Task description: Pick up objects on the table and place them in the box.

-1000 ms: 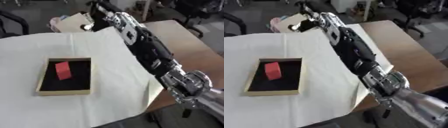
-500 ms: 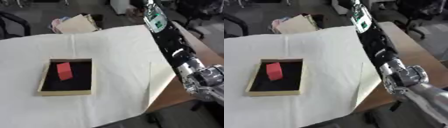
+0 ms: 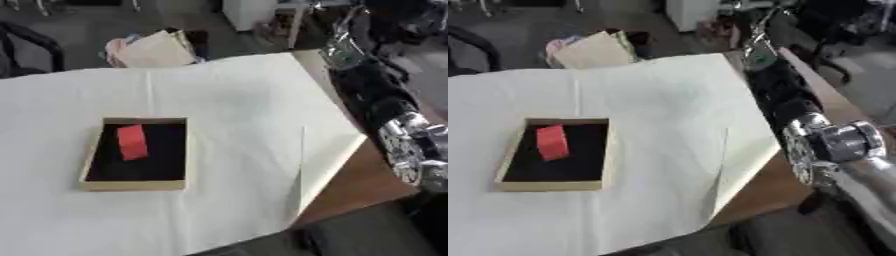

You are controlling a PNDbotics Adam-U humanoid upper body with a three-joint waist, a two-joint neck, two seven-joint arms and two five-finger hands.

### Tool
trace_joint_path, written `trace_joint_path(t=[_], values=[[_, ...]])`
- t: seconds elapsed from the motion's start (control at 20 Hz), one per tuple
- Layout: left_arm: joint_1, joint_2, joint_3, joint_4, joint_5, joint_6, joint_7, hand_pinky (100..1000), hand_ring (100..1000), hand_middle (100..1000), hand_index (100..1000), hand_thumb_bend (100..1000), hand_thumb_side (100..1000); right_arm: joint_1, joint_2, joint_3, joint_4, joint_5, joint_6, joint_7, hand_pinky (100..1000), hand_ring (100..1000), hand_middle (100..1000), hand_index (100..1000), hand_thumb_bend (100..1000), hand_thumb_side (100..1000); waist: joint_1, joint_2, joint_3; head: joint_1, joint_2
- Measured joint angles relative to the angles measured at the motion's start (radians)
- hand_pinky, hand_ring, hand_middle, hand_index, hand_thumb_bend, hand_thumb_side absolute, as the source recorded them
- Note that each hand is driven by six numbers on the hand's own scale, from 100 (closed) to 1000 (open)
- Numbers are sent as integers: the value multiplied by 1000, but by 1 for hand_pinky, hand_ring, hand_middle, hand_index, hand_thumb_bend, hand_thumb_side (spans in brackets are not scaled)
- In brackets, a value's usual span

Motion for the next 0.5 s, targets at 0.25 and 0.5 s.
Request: trace_joint_path(t=[0.25, 0.5], values=[[0, 0, 0, 0, 0, -1, 2, 806, 531, 597, 810, 240, 456, 5, -17, 48, 116, -123, -61, -39, 428, 768, 644, 893, 246, 574, 1, 0, 0, 3, 0], [1, 1, 0, 0, 0, 0, 2, 806, 530, 597, 810, 241, 456, 9, -17, 81, 163, -191, -115, -54, 427, 767, 644, 892, 218, 590, 7, -2, -3, 3, 0]])
